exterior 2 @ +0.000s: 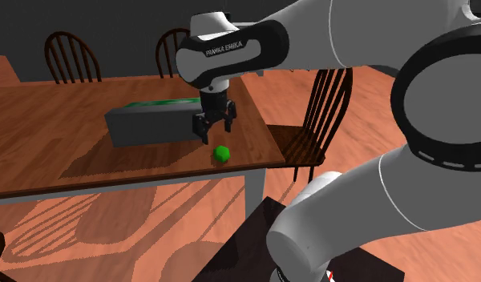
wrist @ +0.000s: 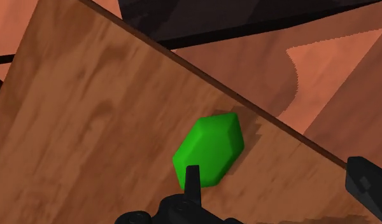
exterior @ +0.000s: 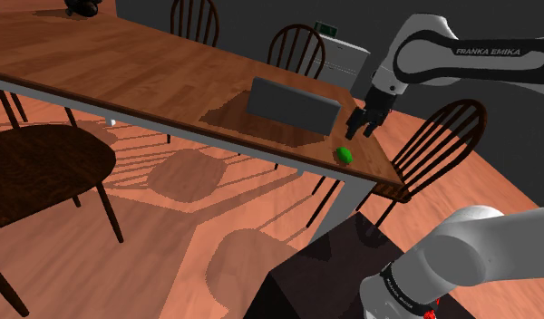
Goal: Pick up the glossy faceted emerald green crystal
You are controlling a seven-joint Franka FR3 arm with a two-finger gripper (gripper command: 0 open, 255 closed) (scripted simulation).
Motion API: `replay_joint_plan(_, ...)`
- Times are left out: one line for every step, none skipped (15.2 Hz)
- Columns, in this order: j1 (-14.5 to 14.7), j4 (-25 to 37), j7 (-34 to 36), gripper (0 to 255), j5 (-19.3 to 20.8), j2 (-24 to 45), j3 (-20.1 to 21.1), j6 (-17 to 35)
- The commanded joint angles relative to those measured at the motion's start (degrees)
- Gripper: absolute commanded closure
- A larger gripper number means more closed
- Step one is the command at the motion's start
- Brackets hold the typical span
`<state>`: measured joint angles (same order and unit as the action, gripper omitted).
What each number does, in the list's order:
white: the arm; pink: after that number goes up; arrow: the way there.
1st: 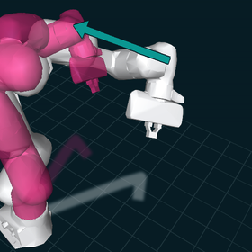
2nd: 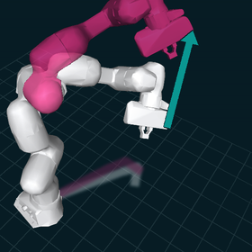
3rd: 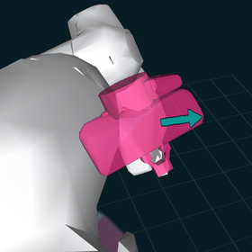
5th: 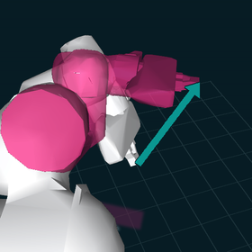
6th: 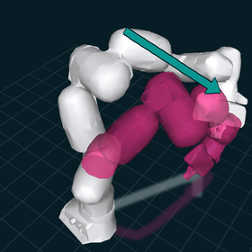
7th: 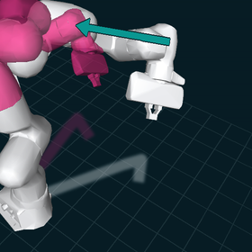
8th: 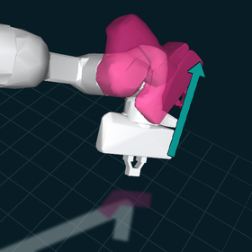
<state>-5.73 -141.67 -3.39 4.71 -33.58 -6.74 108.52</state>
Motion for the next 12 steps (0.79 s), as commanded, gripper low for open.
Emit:
replay_joint_plan(-0.8,-0.9,0.5,0,0.0,3.0,-1.1,3.9)
replay_joint_plan(-1.2,-1.4,0.7,0,0.0,4.4,-1.7,5.8)
replay_joint_plan(-1.6,-1.8,0.9,0,-0.1,6.0,-2.2,7.6)
replay_joint_plan(-1.9,-2.1,1.0,0,-0.2,7.5,-2.8,9.5)
replay_joint_plan(-2.3,-2.4,1.1,0,-0.3,9.2,-3.4,11.3)
replay_joint_plan(-2.3,-2.9,1.1,0,-0.3,9.5,-3.5,12.2)
replay_joint_plan(-2.3,-3.4,1.1,0,-0.3,9.9,-3.6,13.1)
replay_joint_plan(-2.3,-3.9,1.0,0,-0.3,10.2,-3.6,13.9)
replay_joint_plan(-2.3,-4.4,1.0,0,-0.3,10.6,-3.7,14.8)
replay_joint_plan(-2.2,-4.9,1.0,0,-0.3,11.0,-3.8,15.7)
replay_joint_plan(-2.2,-5.4,1.0,0,-0.3,11.4,-3.8,16.6)
replay_joint_plan(-2.2,-5.8,0.9,0,-0.3,11.9,-3.9,17.5)
